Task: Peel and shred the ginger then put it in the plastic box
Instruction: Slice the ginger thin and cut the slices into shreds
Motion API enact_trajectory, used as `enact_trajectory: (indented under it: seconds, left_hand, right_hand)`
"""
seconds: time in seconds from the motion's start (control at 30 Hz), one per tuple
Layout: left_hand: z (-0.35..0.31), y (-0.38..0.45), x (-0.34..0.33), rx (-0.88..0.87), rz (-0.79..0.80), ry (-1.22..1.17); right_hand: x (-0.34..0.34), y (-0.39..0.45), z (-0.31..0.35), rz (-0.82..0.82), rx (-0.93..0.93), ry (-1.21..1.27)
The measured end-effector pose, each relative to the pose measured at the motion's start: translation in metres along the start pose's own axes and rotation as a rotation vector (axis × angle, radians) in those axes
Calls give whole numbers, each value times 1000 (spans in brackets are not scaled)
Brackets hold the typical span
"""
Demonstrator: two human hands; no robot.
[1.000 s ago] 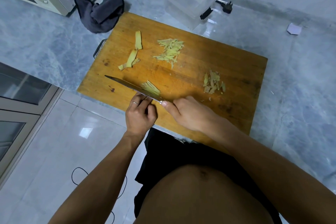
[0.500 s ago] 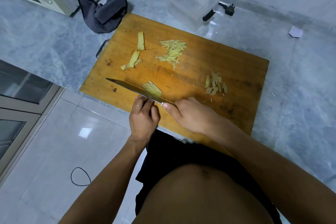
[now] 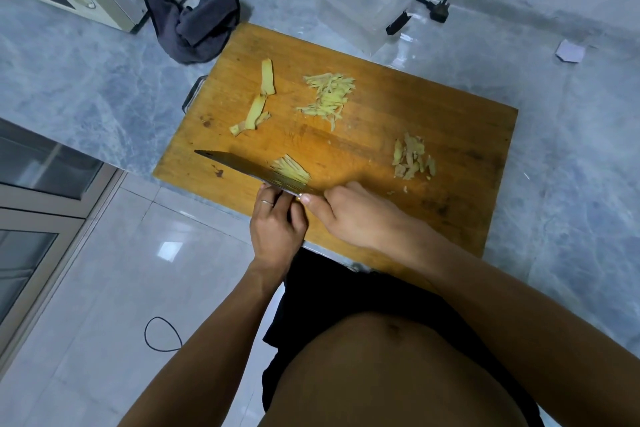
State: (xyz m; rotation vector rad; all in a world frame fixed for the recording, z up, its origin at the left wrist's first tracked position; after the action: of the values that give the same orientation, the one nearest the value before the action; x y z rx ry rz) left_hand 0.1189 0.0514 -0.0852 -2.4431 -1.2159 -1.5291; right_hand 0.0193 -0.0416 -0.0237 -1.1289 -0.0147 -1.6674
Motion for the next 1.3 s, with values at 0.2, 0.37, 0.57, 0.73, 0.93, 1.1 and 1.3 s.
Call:
enact_trajectory:
  seconds: [0.2, 0.37, 0.57, 0.73, 0.93, 1.1, 1.3]
  left_hand:
    - [-3, -5, -5, 1, 66, 24]
    - [-3, -4, -5, 0, 66, 42]
    - [-3, -6, -5, 6, 38, 33]
    - [-2, -7, -8, 21, 62, 57]
    - [0, -7, -9, 23, 73, 69]
    - [0, -7, -10, 42, 65, 83]
    - [-3, -7, -6, 37, 66, 68]
  right_hand:
    - [4, 1, 0, -29, 29, 21]
    - [8, -8, -3, -55, 51, 18]
    - [8, -15, -7, -72, 58, 21]
    - [7, -13, -7, -78, 63, 7]
    - [9, -14, -6, -42, 48, 1]
    - [5, -7, -4, -18, 24, -15]
    - [1, 2, 1, -22, 29, -7]
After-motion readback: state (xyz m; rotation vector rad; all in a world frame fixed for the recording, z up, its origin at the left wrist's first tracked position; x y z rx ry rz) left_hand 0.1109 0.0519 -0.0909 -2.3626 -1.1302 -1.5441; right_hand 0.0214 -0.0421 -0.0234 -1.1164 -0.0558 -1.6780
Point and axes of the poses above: each hand's wrist, its own y-axis towards the middle knuckle, its own x-axis out of the back of the hand, z = x × y, the point moved 7 cm from there along y, towards the middle knuckle, and after that the axes turned 3 degrees about y, right-handed, at the moved point
